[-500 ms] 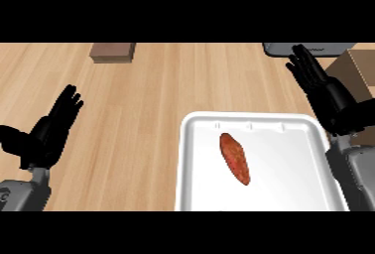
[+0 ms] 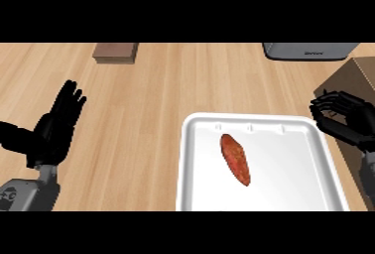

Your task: Pick the sweet potato from the tray and place it in the cardboard box

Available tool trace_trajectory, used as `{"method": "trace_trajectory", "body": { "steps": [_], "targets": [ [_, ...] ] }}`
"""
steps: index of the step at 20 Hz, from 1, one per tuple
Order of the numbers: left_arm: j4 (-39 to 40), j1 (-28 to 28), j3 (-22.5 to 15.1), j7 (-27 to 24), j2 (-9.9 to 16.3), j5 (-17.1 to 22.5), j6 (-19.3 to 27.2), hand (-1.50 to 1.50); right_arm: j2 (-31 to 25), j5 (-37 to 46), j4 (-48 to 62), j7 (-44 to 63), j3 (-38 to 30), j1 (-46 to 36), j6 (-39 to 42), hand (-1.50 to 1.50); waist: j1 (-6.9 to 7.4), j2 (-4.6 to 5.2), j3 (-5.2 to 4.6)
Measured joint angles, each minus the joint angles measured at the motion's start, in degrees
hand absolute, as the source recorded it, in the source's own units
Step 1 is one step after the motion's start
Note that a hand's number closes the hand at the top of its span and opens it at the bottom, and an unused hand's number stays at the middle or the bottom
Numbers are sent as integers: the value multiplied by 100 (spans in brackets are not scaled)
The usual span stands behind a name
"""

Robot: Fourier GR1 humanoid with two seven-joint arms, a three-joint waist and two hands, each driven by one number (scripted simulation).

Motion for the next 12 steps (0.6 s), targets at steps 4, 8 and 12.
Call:
{"method": "trace_trajectory", "body": {
  "steps": [4,8,12],
  "targets": [
    [-227,30,-104,185,-231,-104,234,0,41,477,426,-1039,6,86,-178,-150,2,-18,6],
    [-426,189,-71,274,-246,-142,272,0,-405,714,204,-1165,168,68,302,-150,-17,-40,3],
    [-533,181,-143,393,-305,-207,353,0,-1101,984,-148,-657,572,-146,1112,-150,-11,-54,-6]
  ]
}}
